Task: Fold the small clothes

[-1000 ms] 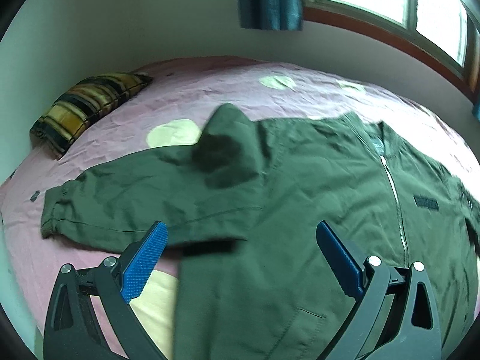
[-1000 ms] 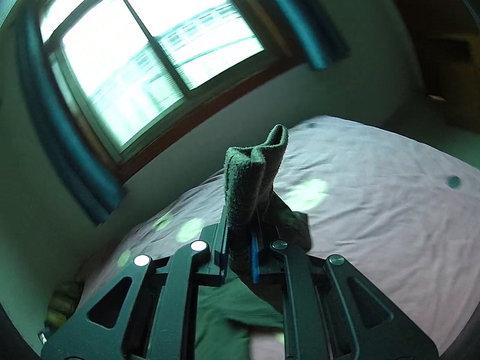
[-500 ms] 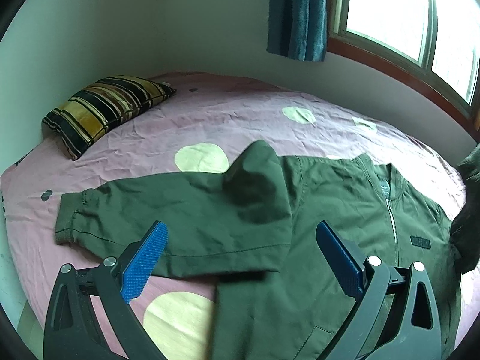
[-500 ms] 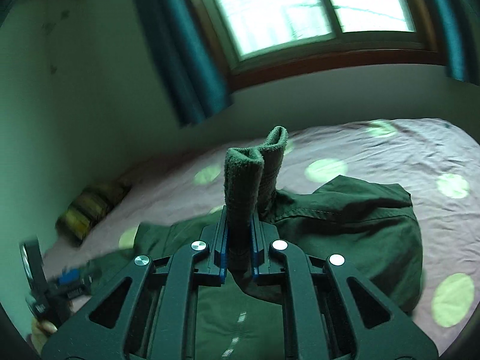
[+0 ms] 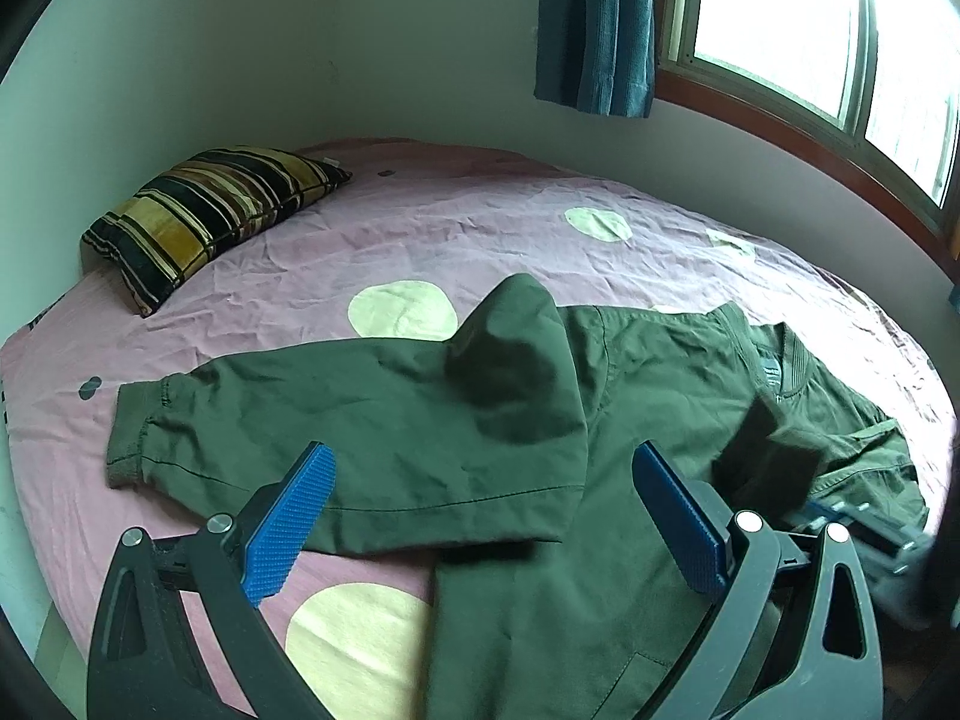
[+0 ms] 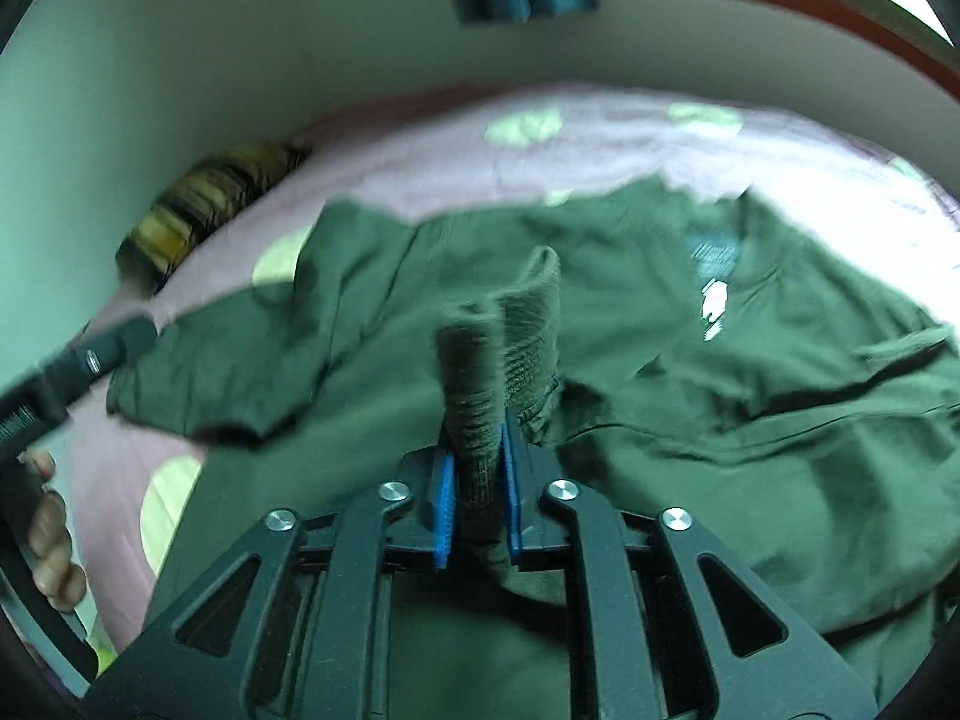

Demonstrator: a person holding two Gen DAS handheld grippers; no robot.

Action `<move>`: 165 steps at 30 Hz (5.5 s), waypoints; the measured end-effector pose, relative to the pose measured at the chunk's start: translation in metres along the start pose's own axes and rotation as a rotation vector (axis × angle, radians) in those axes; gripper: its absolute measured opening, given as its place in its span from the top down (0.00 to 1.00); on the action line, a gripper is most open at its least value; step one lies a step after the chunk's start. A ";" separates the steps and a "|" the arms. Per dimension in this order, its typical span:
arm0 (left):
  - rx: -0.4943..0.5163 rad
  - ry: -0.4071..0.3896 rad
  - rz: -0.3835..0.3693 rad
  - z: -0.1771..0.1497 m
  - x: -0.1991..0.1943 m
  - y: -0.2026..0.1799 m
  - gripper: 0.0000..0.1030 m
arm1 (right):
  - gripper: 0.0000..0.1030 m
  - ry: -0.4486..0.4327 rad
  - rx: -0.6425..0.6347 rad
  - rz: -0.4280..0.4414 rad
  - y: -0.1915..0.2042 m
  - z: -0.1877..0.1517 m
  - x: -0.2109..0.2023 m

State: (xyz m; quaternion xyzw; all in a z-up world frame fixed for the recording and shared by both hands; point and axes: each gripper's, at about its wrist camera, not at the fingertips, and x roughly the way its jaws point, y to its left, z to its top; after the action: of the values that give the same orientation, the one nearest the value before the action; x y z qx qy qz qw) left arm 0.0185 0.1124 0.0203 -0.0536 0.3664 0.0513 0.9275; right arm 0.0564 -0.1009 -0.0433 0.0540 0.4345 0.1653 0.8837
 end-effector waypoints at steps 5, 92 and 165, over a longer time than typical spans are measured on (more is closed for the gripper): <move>0.009 0.016 0.001 -0.004 0.004 -0.003 0.04 | 0.47 0.127 -0.024 0.134 0.010 -0.016 0.019; -0.856 0.084 -0.255 -0.047 0.069 0.287 0.12 | 0.41 0.143 0.175 0.430 -0.028 -0.024 0.023; 0.213 0.004 -0.419 -0.008 -0.002 -0.170 0.25 | 0.39 -0.111 0.394 0.152 -0.186 -0.063 -0.133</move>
State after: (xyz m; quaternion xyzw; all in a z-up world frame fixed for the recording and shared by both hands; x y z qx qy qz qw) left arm 0.0343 -0.0567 0.0268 -0.0302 0.3525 -0.1814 0.9176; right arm -0.0233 -0.3237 -0.0273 0.2671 0.4037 0.1402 0.8637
